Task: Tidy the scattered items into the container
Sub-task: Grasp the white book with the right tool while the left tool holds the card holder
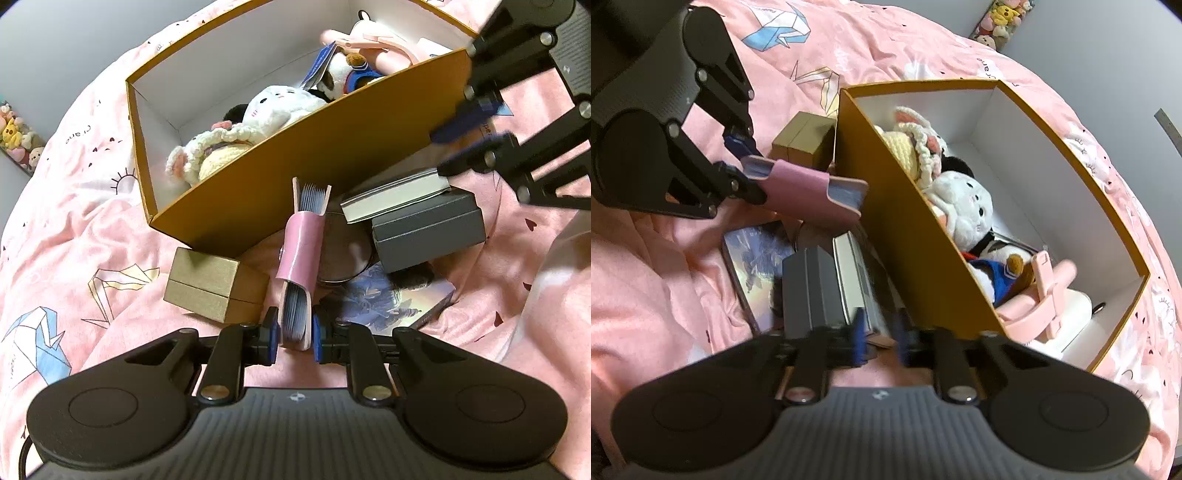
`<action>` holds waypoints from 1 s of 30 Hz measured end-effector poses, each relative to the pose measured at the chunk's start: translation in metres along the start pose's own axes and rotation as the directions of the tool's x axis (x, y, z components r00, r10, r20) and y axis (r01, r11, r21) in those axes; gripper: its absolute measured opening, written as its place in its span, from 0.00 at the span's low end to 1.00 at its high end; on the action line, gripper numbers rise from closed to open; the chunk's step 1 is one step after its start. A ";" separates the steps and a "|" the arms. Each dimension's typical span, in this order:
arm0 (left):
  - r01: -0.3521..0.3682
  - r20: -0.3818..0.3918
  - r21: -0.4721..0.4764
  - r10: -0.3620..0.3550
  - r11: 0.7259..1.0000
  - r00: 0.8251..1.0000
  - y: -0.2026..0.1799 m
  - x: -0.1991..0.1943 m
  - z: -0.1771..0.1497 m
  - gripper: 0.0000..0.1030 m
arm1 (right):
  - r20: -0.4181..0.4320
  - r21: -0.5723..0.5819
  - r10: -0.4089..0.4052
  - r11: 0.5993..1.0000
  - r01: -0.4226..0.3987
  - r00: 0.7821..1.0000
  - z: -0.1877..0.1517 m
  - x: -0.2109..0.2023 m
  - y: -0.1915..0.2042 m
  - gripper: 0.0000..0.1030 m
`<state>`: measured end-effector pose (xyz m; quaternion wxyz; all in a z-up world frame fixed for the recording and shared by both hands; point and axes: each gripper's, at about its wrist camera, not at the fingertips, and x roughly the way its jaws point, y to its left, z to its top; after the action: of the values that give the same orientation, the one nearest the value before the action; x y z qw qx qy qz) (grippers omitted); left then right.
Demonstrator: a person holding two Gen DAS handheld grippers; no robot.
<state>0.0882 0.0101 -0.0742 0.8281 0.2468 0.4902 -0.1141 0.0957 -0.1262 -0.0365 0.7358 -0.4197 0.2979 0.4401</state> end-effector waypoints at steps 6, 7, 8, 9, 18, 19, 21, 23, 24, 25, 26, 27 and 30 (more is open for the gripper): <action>-0.012 0.008 -0.006 0.012 1.000 1.000 -0.002 0.006 0.002 0.20 | 0.002 0.035 0.028 0.999 -0.028 1.000 0.012 0.012 -0.004 0.29; -0.012 0.008 -0.007 0.012 1.000 1.000 -0.002 0.006 0.003 0.20 | -0.004 0.033 0.039 0.999 -0.039 0.999 0.015 0.015 -0.004 0.29; -0.012 0.008 -0.007 0.012 1.000 1.000 -0.002 0.006 0.003 0.20 | -0.015 0.031 0.050 0.998 -0.050 0.999 0.017 0.018 -0.004 0.29; -0.012 0.010 -0.006 0.012 1.000 1.000 -0.003 0.006 0.003 0.20 | -0.026 0.027 0.061 0.998 -0.061 0.998 0.018 0.021 -0.003 0.29; 0.000 0.029 -0.002 0.000 1.000 1.000 -0.004 0.003 0.002 0.20 | -0.070 0.090 0.024 0.996 -0.018 0.997 0.009 0.027 -0.013 0.28; 0.011 0.036 0.002 -0.011 1.000 0.999 -0.005 0.002 0.002 0.20 | -0.074 0.092 0.022 0.996 -0.015 0.997 0.007 0.026 -0.014 0.27; 0.024 0.051 0.017 -0.025 1.000 0.998 -0.007 0.000 0.003 0.19 | -0.087 0.108 0.028 0.994 -0.019 0.996 0.004 0.025 -0.017 0.21; 0.011 0.059 0.039 -0.013 0.999 0.998 -0.012 -0.001 0.003 0.19 | -0.104 0.120 0.027 0.993 -0.015 0.994 -0.001 0.025 -0.020 0.21; 0.007 0.061 0.046 -0.010 0.999 0.998 -0.014 -0.001 0.003 0.19 | -0.110 0.125 0.024 0.992 -0.010 0.994 -0.003 0.024 -0.021 0.21; 0.003 0.062 0.051 -0.006 0.999 0.998 -0.015 -0.001 0.004 0.19 | -0.113 0.130 0.022 0.991 -0.007 0.993 -0.005 0.023 -0.022 0.22; -0.001 0.063 0.055 -0.002 0.998 0.998 -0.016 -0.001 0.004 0.19 | -0.112 0.128 0.020 0.992 -0.006 0.993 -0.007 0.022 -0.022 0.22; -0.004 0.063 0.058 0.000 0.998 0.998 -0.017 -0.001 0.003 0.19 | -0.111 0.115 0.018 0.993 -0.005 0.994 -0.008 0.020 -0.020 0.22; -0.008 0.062 0.054 0.004 0.998 0.998 -0.017 -0.002 0.003 0.19 | -0.112 0.034 0.021 0.999 -0.017 0.993 -0.012 0.015 -0.011 0.27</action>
<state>0.0825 -0.0064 -0.0764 0.8362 0.2672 0.4603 -0.1326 0.1110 -0.1340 -0.0504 0.7206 -0.4286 0.3503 0.4176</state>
